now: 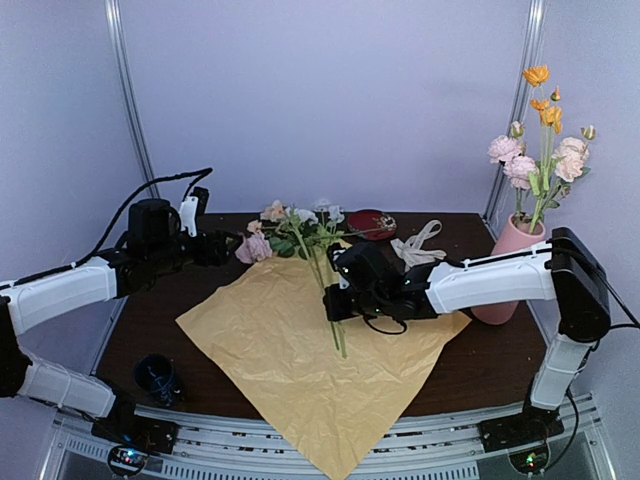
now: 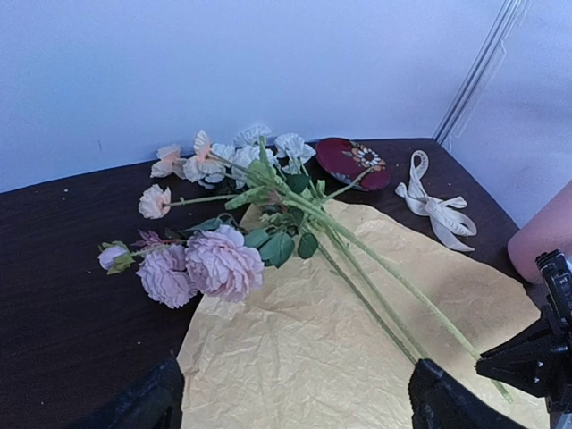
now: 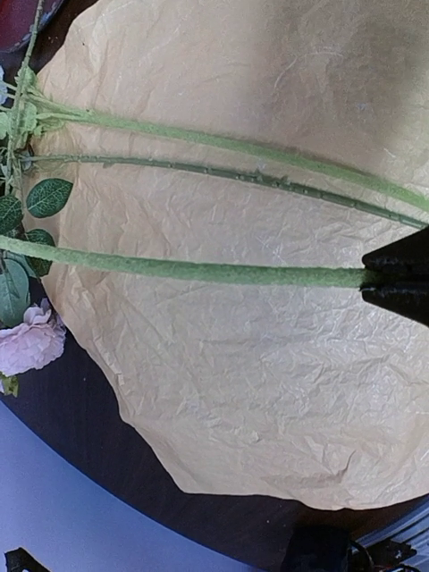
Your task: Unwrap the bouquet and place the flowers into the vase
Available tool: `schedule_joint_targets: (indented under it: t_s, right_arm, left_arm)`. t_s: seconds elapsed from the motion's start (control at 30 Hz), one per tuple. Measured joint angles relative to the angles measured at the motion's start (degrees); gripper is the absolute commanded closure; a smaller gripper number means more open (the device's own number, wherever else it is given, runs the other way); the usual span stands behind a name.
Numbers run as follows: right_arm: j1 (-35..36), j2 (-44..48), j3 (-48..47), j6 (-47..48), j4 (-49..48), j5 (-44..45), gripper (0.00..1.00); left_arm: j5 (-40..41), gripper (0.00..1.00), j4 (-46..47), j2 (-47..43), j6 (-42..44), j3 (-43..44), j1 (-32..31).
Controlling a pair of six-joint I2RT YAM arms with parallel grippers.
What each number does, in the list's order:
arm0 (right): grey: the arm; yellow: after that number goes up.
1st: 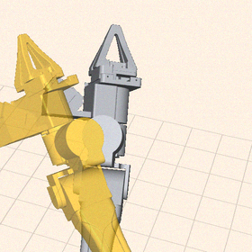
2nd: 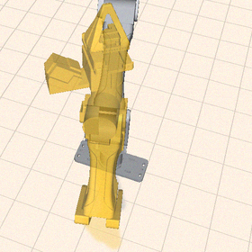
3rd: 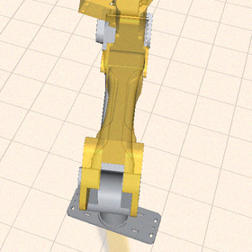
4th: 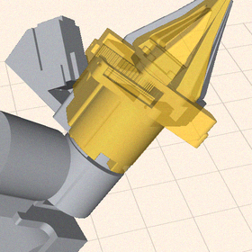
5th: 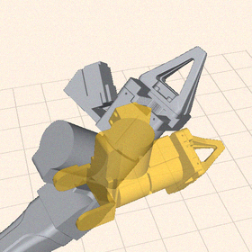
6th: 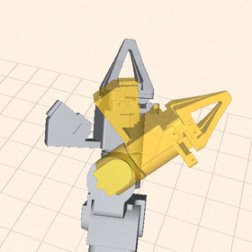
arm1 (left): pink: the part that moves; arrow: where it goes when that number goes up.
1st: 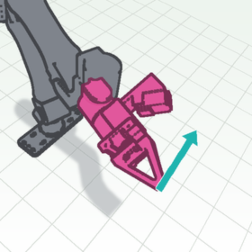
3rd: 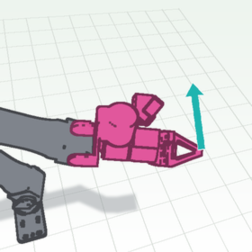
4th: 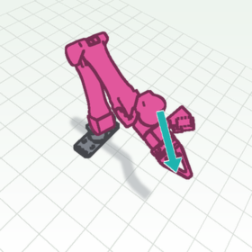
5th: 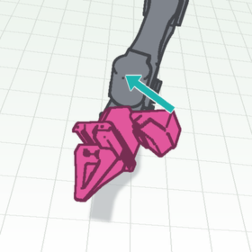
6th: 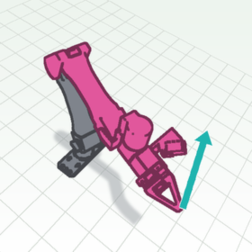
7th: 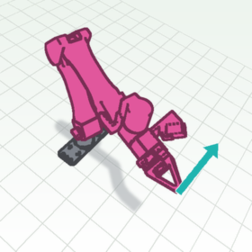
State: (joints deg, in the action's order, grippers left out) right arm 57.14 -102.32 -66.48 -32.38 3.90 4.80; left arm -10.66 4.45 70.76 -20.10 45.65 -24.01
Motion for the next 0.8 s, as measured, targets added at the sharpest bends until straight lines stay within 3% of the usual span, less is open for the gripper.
schedule_joint_targets:
  t_s: [0.3, 0.8]
  right_arm:
    - [0.59, 1.01, 2.05, -2.4, -4.63, -2.99, 1.0]
    - [1.62, 20.17, 10.99, -0.44, -14.91, 5.07, 1.0]
  left_arm:
    - [0.0, 0.1, 0.02, 0.07, 0.0, 0.0, 0.0]
    - [-1.68, 0.09, 3.65, -2.21, 0.0, -1.4, -0.44]
